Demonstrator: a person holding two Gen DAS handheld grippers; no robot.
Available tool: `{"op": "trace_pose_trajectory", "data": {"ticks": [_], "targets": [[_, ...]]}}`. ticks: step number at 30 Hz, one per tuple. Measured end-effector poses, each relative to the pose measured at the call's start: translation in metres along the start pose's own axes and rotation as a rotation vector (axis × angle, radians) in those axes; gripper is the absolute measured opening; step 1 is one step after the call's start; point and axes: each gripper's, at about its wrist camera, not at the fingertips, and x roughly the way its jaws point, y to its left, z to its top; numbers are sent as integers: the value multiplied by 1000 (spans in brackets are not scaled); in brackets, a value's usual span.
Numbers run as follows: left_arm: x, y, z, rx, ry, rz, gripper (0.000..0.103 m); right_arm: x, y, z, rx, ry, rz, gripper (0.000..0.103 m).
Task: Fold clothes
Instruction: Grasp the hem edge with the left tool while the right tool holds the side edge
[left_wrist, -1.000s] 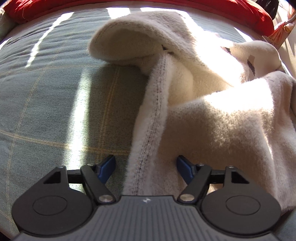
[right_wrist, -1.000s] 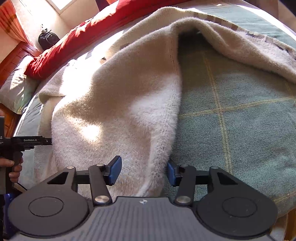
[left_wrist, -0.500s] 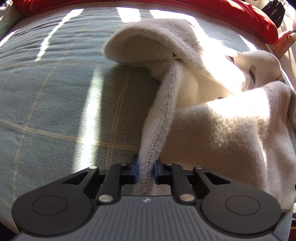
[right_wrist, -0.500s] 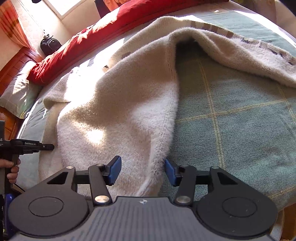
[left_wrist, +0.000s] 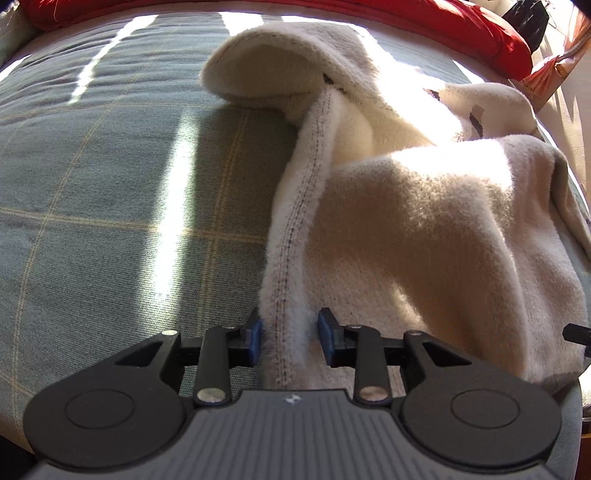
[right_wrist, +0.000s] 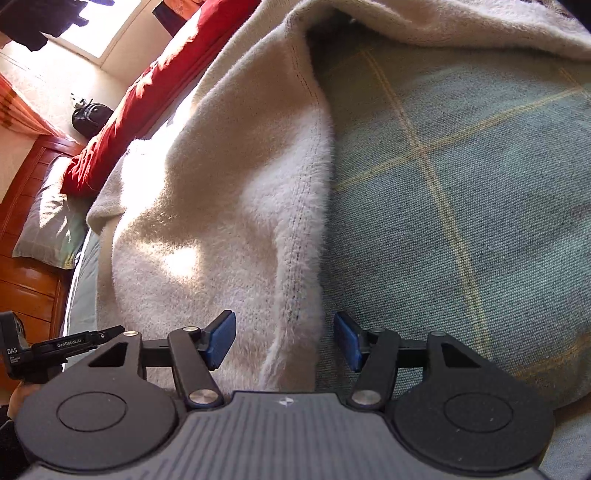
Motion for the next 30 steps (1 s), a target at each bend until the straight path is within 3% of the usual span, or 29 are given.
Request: {"op": "trace_pose_trajectory", "data": {"ticks": [4,5,6,7,8,9,12,19,24,30], "targets": [[1,2,-6,-6,-4,-17,32,7,1,1,-8,-5,39,63],[1,2,-6,-14,-3,-19,32,9,4,1,-26,-6,36,51],[1,3,-5,-23,-3,-21,30,10,7,1,-43,-6,32,30],[0,2,-4,-22,-3,-23,24,11,10,2,-63,-6,23,21],[-1,0,-3,-11,-3,-25,10,9,13,3,-77,-12,23,15],[-5,-3,-2,3,-8,-24,8,5,16,5,-87,-22,31,13],[-20,-10,0,52,-32,-15,8,-15,29,16,-138,-61,51,12],[-75,-18,16,143,-116,-7,7,-73,63,55,-328,-119,2,12],[-97,-25,8,199,-96,-39,8,-93,70,59,-387,-65,-42,12],[-79,-28,-17,251,2,-16,7,-85,47,32,-400,91,-149,12]]}}
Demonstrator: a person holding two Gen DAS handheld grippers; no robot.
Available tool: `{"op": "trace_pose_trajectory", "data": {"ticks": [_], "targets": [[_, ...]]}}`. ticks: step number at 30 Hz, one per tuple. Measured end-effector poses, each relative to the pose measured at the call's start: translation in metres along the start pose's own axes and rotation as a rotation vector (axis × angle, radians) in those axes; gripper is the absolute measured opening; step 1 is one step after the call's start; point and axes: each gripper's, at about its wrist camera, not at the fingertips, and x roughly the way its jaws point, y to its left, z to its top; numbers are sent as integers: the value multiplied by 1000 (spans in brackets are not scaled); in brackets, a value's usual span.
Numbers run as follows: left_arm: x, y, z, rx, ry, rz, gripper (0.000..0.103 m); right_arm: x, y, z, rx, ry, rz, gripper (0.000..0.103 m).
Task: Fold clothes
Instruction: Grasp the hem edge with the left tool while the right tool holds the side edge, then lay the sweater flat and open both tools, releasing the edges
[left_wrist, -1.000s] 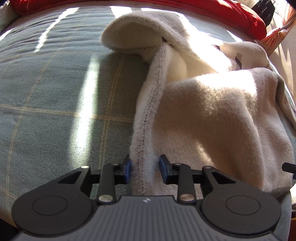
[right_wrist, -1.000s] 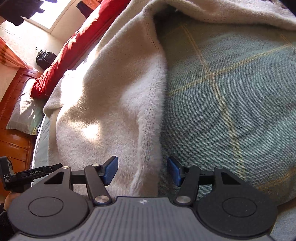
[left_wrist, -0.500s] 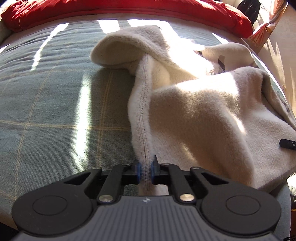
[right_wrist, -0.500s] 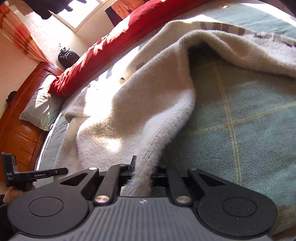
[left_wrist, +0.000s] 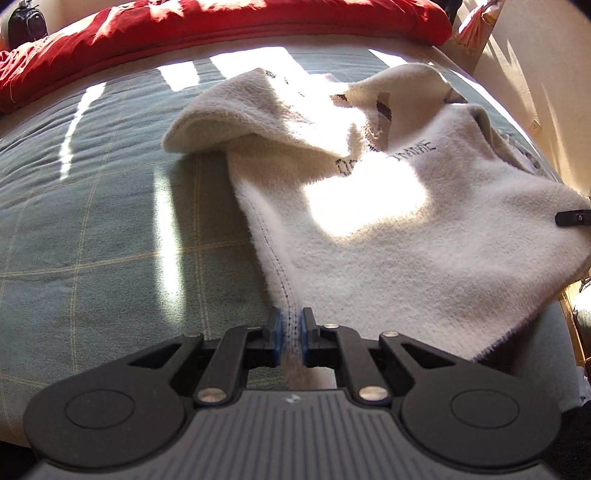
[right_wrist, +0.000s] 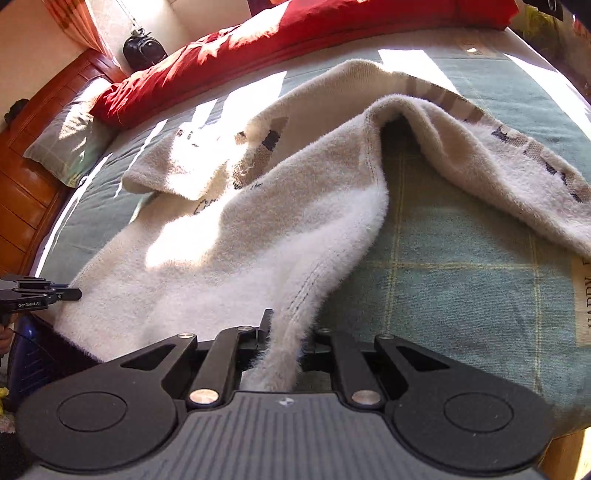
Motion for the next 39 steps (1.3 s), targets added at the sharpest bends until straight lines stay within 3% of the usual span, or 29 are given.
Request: {"op": "trace_pose_trajectory", "data": {"ticks": [2,5,8,12,15,17,20,23,29,33,35,39], "targets": [[11,2,-7,-3,39,10,8,12,-6,-12,10,70,-29,13],[16,-1,-14,15,69,28,8,23,-10,-23,4,141,-103,22],[10,-2,-15,38,55,52,8,18,-10,-24,-15,123,-139,23],[2,-9,-5,89,10,96,11,7,-7,-8,-28,60,-130,36],[6,-22,10,148,-18,99,24,12,5,11,-61,18,-119,43],[13,-35,23,200,-48,80,45,22,18,24,-97,-10,-118,49],[30,-55,43,258,-76,50,49,44,35,43,-129,-20,-101,55],[56,-67,62,255,-61,19,51,74,48,56,-148,-11,-108,58],[115,-66,75,222,28,63,51,133,54,54,-194,37,-203,60],[126,-50,67,140,15,22,65,141,58,41,-222,11,-177,84],[125,-44,63,104,-1,3,72,142,58,40,-209,3,-167,89],[119,-37,56,57,-24,-11,76,145,62,42,-183,0,-165,98]]}}
